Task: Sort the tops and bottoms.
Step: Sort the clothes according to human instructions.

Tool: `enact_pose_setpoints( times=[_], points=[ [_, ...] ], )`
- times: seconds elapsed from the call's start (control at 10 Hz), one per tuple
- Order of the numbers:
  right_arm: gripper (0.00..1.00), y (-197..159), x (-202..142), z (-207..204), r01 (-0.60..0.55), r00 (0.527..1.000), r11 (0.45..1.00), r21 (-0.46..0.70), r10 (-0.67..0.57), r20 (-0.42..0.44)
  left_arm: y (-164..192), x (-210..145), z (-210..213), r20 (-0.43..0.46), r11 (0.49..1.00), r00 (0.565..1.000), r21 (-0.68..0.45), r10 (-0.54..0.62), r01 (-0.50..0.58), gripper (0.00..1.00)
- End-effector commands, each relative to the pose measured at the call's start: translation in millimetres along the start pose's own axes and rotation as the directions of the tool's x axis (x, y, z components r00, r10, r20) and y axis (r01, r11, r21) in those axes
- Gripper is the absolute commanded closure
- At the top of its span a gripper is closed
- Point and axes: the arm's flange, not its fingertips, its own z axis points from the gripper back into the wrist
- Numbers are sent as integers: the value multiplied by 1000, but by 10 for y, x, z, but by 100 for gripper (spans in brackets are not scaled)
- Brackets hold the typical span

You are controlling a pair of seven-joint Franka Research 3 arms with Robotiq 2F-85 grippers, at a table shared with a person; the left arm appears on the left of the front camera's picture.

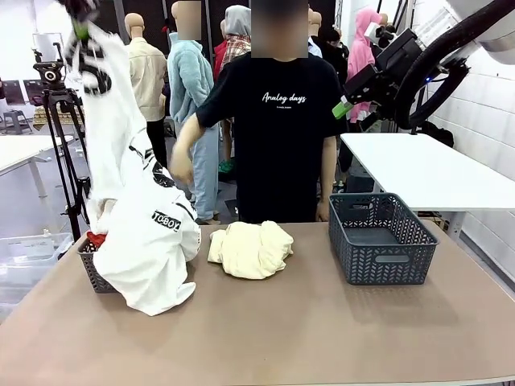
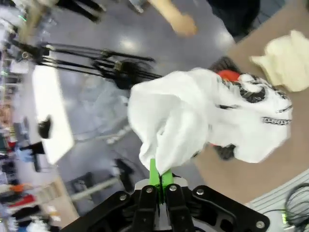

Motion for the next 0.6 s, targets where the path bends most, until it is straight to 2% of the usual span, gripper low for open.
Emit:
enact_pose_setpoints(
  times=[0.0,0.1,0.2,0.3,0.4,0.5],
  points=[
    [0,11,-6,-1,8,1000,1000,-11,-8,-8,-163,-396,-668,-57,979,981,-66,187,-191,100],
    [0,11,-6,-1,8,1000,1000,-11,-8,-8,-260,-497,-1023,-101,961,964,-97,248,-257,100],
    [0,11,-6,-1,8,1000,1000,-11,-8,-8,-363,-527,-1211,-124,942,957,-185,262,-281,100],
    [0,11,-6,-1,8,1000,1000,-11,-8,-8,-359,-501,-1106,-105,948,978,-248,180,-202,100],
    [0,11,-6,-1,8,1000,1000,-11,-8,-8,-114,-290,-1191,-154,962,965,-137,214,-235,100],
    [0,11,-6,-1,8,1000,1000,-11,-8,-8,-114,-290,-1191,-154,962,965,-137,214,-235,100]
  ],
)
